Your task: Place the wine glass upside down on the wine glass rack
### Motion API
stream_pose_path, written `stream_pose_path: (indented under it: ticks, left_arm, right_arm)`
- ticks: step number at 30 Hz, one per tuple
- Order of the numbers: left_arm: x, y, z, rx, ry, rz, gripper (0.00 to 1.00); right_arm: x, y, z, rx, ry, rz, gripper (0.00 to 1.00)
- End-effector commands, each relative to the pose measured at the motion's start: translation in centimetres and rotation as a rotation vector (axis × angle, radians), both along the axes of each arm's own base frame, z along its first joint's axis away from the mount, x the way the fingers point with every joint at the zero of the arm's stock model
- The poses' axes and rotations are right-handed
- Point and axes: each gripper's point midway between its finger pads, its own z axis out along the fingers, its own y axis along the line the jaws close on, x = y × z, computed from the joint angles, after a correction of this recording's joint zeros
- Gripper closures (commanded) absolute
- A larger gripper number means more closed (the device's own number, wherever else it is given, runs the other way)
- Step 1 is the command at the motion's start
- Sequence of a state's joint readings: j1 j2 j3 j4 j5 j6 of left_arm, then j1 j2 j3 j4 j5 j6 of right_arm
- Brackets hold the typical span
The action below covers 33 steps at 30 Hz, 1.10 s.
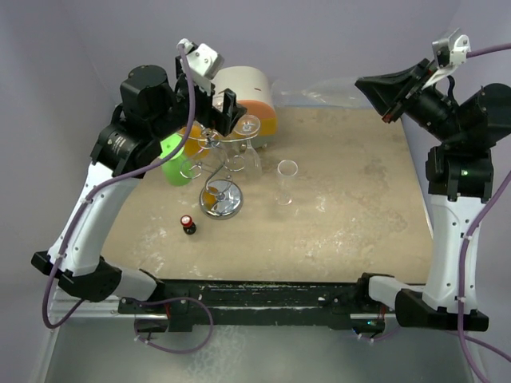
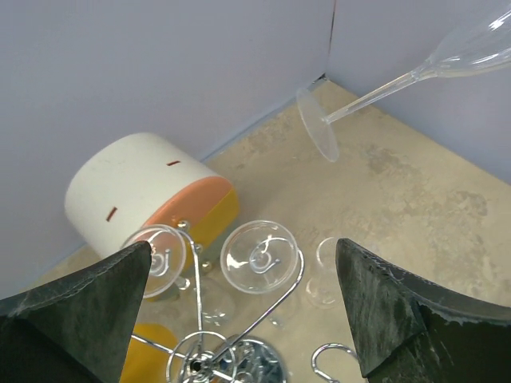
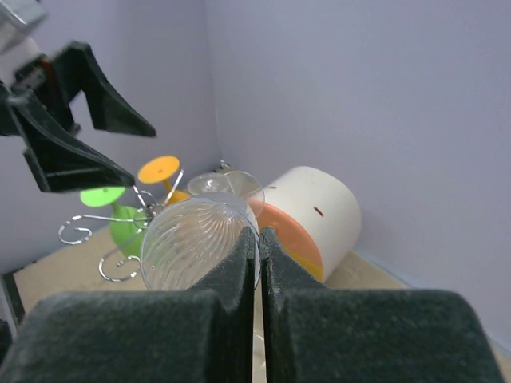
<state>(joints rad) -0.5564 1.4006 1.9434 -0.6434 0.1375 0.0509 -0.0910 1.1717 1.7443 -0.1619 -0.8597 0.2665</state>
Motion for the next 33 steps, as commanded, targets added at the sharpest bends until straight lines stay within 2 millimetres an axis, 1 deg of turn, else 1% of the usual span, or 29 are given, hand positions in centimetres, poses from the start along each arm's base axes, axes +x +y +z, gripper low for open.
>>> stream_pose_path:
  ticks: [1,5,8,16,24,27,30,33]
  left_arm:
    - [-0.7,-1.5,2.9,-0.169,0.023,-0.062,0.02]
    - [-1.0,-3.1,2.7,-0.246,0.098,-0.153,0.06]
    - [-1.2,-4.2,2.4,-0.275,0.127,-0.209,0.15]
    - [-1.5,-5.8,1.8,-0.326,0.190,-0.311,0.32]
    - [-1.2,-6.5,1.5,-0.339,0.209,-0.335,0.47]
    - [-1.2,-6.7,1.4,-0.343,0.220,-0.347,0.54]
    - [-1.2,-7.0,1.0,-0.352,0.249,-0.353,0.61]
    - [-1.2,-7.0,0.8,-0.359,0.268,-0.357,0.66]
  right_arm:
    - [-2.2,1.5,4.3,0.082,-0.089,0.098,1.00]
    - [-2.6,2.0,4.5,0.108,-0.074,0.129,1.00]
    - [-3.0,2.2,4.5,0.114,-0.071,0.140,1.00]
    - [-3.6,2.6,3.9,0.104,-0.063,0.170,1.00]
    - [-3.8,3.0,3.2,0.088,-0.056,0.200,1.00]
    - [-4.0,3.1,3.2,0.082,-0.059,0.209,1.00]
    - [-3.9,3.1,3.0,0.081,-0.054,0.211,1.00]
    - [-3.8,3.1,2.9,0.079,-0.051,0.217,1.00]
